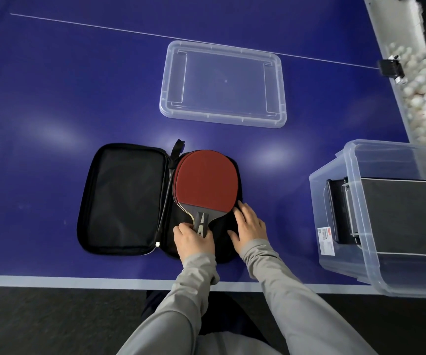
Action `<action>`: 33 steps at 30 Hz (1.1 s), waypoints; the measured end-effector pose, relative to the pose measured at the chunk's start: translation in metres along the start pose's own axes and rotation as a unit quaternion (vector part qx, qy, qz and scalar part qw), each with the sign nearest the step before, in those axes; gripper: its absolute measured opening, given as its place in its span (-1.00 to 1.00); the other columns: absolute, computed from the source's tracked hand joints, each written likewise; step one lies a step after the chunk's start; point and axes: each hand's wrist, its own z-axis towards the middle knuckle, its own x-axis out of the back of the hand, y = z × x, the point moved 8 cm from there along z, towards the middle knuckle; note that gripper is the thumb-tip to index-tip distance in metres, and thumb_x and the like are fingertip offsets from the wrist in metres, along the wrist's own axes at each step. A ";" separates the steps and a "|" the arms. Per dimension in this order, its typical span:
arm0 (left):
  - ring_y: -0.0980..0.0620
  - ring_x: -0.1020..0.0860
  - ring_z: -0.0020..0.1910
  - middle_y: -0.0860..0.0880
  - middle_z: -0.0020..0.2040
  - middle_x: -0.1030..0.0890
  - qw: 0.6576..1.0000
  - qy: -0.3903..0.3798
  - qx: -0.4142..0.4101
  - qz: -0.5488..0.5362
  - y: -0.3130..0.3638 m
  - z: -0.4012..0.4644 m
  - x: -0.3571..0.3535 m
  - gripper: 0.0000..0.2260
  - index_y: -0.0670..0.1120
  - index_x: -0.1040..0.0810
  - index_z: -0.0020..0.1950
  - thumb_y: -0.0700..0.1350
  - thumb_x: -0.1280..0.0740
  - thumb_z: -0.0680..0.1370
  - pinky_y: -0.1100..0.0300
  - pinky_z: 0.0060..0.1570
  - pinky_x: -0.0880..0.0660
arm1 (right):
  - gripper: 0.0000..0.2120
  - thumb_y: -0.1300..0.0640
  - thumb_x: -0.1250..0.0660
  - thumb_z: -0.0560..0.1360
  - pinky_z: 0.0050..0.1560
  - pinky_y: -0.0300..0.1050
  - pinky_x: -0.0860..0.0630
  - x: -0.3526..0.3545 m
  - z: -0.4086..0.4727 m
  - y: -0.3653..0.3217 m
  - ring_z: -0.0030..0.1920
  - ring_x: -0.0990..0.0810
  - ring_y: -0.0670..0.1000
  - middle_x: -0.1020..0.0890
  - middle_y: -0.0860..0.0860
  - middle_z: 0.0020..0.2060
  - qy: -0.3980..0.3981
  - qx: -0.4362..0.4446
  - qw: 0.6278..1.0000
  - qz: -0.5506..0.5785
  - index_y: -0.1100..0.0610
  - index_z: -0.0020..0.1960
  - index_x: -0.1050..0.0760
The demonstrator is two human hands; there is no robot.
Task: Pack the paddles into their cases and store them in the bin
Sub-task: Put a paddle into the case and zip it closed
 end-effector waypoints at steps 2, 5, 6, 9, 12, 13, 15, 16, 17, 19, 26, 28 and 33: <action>-0.19 -0.46 0.05 -0.20 0.06 -0.46 1.000 0.001 0.007 -0.005 0.000 -0.003 -0.002 -0.71 -0.27 -0.43 0.01 -0.18 -0.41 0.39 0.08 0.05 -0.36 | -0.41 0.04 -0.22 0.52 0.37 -0.05 -0.18 0.000 0.000 0.000 0.51 0.03 -0.05 -0.02 -0.07 0.51 0.000 -0.001 1.000 0.000 0.05 0.47 -0.08; -0.20 -0.45 0.06 -0.21 0.06 -0.46 1.000 0.003 0.010 -0.007 -0.002 -0.005 -0.004 -0.71 -0.28 -0.43 0.01 -0.19 -0.41 0.39 0.07 0.07 -0.36 | -0.41 0.05 -0.23 0.52 0.36 -0.04 -0.19 0.000 0.000 0.000 0.51 0.03 -0.05 -0.02 -0.06 0.51 0.000 -0.001 1.000 0.005 0.06 0.48 -0.08; -0.20 -0.45 0.06 -0.21 0.05 -0.46 1.000 0.006 0.008 -0.006 -0.002 -0.005 -0.005 -0.71 -0.28 -0.43 0.00 -0.19 -0.41 0.39 0.06 0.07 -0.36 | -0.41 0.05 -0.23 0.52 0.36 -0.04 -0.19 0.000 0.000 0.000 0.51 0.03 -0.05 -0.03 -0.06 0.51 0.000 -0.001 1.000 0.006 0.06 0.48 -0.07; -0.21 -0.45 0.05 -0.22 0.04 -0.46 1.000 0.011 0.003 0.013 -0.002 -0.005 -0.007 -0.70 -0.27 -0.44 -0.01 -0.16 -0.43 0.38 0.01 0.02 -0.37 | -0.41 0.05 -0.23 0.52 0.35 -0.04 -0.20 0.000 0.000 0.000 0.51 0.02 -0.05 -0.03 -0.06 0.51 0.003 -0.001 1.000 0.006 0.06 0.48 -0.08; -0.21 -0.42 0.10 -0.21 0.06 -0.45 0.998 0.013 0.013 0.056 -0.004 -0.005 -0.009 -0.63 -0.26 -0.44 0.00 -0.08 -0.46 0.37 -0.02 0.00 -0.35 | -0.41 0.05 -0.24 0.51 0.36 -0.04 -0.19 0.001 0.000 0.001 0.51 0.02 -0.05 -0.04 -0.06 0.51 0.001 -0.001 1.000 0.015 0.05 0.47 -0.10; -0.21 -0.42 0.11 -0.20 0.07 -0.44 0.998 0.009 0.011 0.061 -0.004 -0.005 -0.009 -0.61 -0.26 -0.43 0.02 -0.05 -0.47 0.37 -0.02 0.00 -0.35 | -0.41 0.06 -0.25 0.51 0.37 -0.04 -0.19 0.001 0.000 0.001 0.51 0.01 -0.04 -0.04 -0.06 0.51 0.000 0.000 1.000 0.019 0.05 0.47 -0.11; -0.19 -0.42 0.12 -0.18 0.08 -0.43 0.998 -0.003 0.001 0.059 -0.004 -0.004 -0.010 -0.53 -0.23 -0.41 0.06 0.00 -0.50 0.34 0.00 0.02 -0.36 | -0.42 0.06 -0.27 0.50 0.37 -0.03 -0.22 0.003 -0.001 0.002 0.51 -0.01 -0.03 -0.06 -0.05 0.51 0.002 0.004 1.000 0.025 0.06 0.46 -0.14; -0.17 -0.43 0.12 -0.16 0.09 -0.43 0.999 -0.010 -0.004 0.053 -0.004 -0.004 -0.008 -0.48 -0.22 -0.40 0.09 0.03 -0.51 0.31 0.01 0.05 -0.37 | -0.42 0.07 -0.28 0.49 0.37 -0.03 -0.23 0.004 -0.001 0.002 0.51 -0.02 -0.03 -0.07 -0.05 0.51 0.004 0.007 1.000 0.026 0.07 0.45 -0.15; -0.15 -0.43 0.12 -0.14 0.10 -0.43 0.999 -0.021 -0.008 0.043 -0.004 -0.003 -0.006 -0.43 -0.20 -0.39 0.13 0.06 -0.52 0.30 0.01 0.09 -0.38 | -0.43 0.07 -0.28 0.49 0.37 -0.02 -0.24 0.005 -0.002 0.002 0.50 -0.03 -0.02 -0.07 -0.04 0.51 0.007 0.009 1.000 0.026 0.07 0.44 -0.16; -0.09 -0.45 0.10 -0.07 0.09 -0.41 0.998 -0.050 -0.029 0.011 -0.005 0.000 0.004 -0.37 -0.16 -0.38 0.20 0.10 -0.53 0.28 0.01 0.16 -0.41 | -0.44 0.08 -0.29 0.49 0.36 -0.03 -0.26 0.007 -0.004 0.002 0.50 -0.06 0.00 -0.09 -0.03 0.50 0.015 0.012 0.999 0.032 0.08 0.44 -0.19; -0.19 -0.47 0.13 -0.17 0.15 -0.47 0.980 0.092 -0.168 0.052 -0.033 0.053 0.126 -0.48 -0.19 -0.48 0.20 -0.02 -0.53 0.34 -0.14 0.14 -0.38 | -0.45 0.14 -0.33 0.46 0.28 -0.01 -0.32 0.007 -0.023 0.014 0.44 -0.21 0.05 -0.24 0.03 0.45 0.060 -0.025 0.991 0.119 0.12 0.41 -0.27; -0.22 -0.35 0.26 -0.18 0.26 -0.39 0.982 0.124 -0.105 0.095 -0.056 0.079 0.156 -0.39 -0.16 -0.41 0.29 0.05 -0.50 0.36 -0.17 0.22 -0.27 | -0.46 0.13 -0.33 0.46 0.27 0.00 -0.33 0.006 -0.028 0.018 0.43 -0.23 0.05 -0.27 0.04 0.43 0.068 -0.041 0.989 0.127 0.12 0.40 -0.28; -0.19 -0.23 0.34 -0.11 0.36 -0.27 0.990 0.096 -0.007 0.102 -0.085 0.123 0.186 -0.32 -0.15 -0.31 0.39 0.14 -0.44 0.40 -0.12 0.33 -0.13 | -0.48 0.12 -0.33 0.47 0.29 0.01 -0.33 0.004 -0.033 0.022 0.43 -0.23 0.06 -0.28 0.05 0.43 0.074 -0.066 0.986 0.132 0.16 0.40 -0.30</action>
